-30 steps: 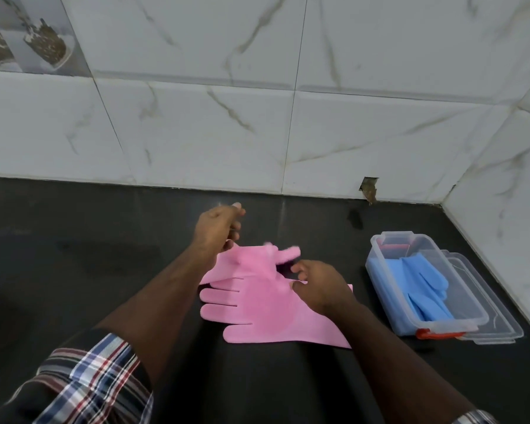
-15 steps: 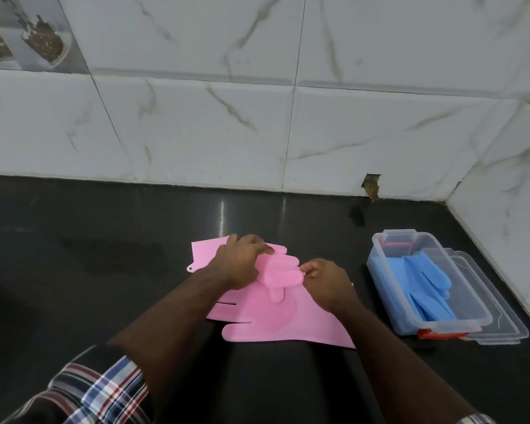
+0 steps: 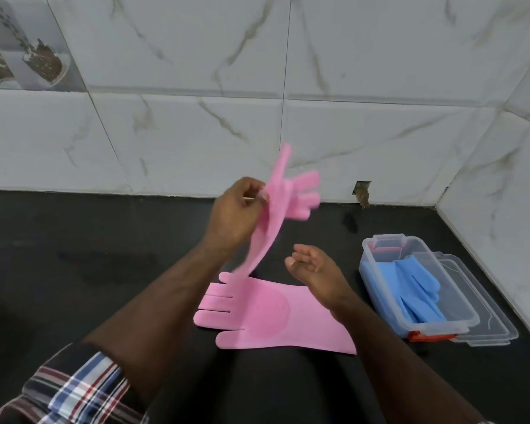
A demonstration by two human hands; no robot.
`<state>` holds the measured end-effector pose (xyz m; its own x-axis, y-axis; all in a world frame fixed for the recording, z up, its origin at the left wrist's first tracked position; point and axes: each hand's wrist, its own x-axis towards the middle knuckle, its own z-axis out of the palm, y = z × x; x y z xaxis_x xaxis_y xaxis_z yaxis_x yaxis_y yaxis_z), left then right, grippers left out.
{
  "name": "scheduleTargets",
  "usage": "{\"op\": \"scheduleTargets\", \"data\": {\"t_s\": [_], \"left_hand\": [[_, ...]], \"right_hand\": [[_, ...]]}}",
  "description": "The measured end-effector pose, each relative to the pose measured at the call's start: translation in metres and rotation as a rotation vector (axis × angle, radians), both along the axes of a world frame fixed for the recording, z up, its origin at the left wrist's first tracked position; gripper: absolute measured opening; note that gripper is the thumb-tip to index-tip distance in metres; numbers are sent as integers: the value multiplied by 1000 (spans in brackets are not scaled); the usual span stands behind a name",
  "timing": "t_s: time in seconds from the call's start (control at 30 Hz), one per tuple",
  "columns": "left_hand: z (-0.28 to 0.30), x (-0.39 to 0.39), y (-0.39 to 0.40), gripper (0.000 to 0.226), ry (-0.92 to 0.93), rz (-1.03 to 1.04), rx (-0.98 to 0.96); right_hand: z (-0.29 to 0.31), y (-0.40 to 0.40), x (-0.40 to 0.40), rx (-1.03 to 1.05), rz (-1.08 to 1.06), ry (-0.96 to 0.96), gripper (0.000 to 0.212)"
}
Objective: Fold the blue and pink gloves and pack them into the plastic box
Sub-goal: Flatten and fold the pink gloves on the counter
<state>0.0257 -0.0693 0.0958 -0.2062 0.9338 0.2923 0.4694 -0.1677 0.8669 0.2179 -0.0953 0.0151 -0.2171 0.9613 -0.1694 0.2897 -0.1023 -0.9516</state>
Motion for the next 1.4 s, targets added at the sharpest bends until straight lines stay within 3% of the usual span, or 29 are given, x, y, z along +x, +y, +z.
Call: {"op": "scheduleTargets", "data": {"t_s": [0.07,0.13,0.23,0.27,0.33,0.4,0.53,0.7,0.83,0.93,1.03,1.1,1.23,1.4], "left_hand": [[10,3,3,5,-245,24,-24],[12,1,3,6,-465,48,-128],[-10,-13,1,7,-617,95,-291],[-21,-21,1,18,-611,175,-325],[-44,-39,-3,56,-431,405,-391],[-59,-49,-12,67,-225,487,-400],[-79,-47,-23,55,54,205,-443],[-84,-29,-25,55,350,12,-487],[-80,-21,-22,56,627,-68,-472],[-65,-11,-21,68,798,-211,-401],[-49,-9,-11,85,821,-455,-431],[-40,-9,-1,75,825,-554,-426],[-23,-14,11,40,949,-495,-382],[-23,-34,12,43,1133,-387,-321]], "right_hand": [[11,-3,-5,23,76,77,57],[18,-3,-6,87,42,70,48],[22,1,2,206,-63,-52,33],[20,4,7,227,-81,-144,34],[13,9,17,221,-73,-378,40],[3,13,24,118,-35,-553,44],[-12,8,22,-40,63,-747,63],[-23,1,7,133,107,-1029,54],[-18,1,1,255,10,-863,36],[-3,0,-2,394,78,-706,31],[25,-5,-4,670,200,-636,29],[46,-5,-3,792,218,-630,27],[80,-6,3,797,160,-669,19],[92,-10,8,722,104,-614,19]]}}
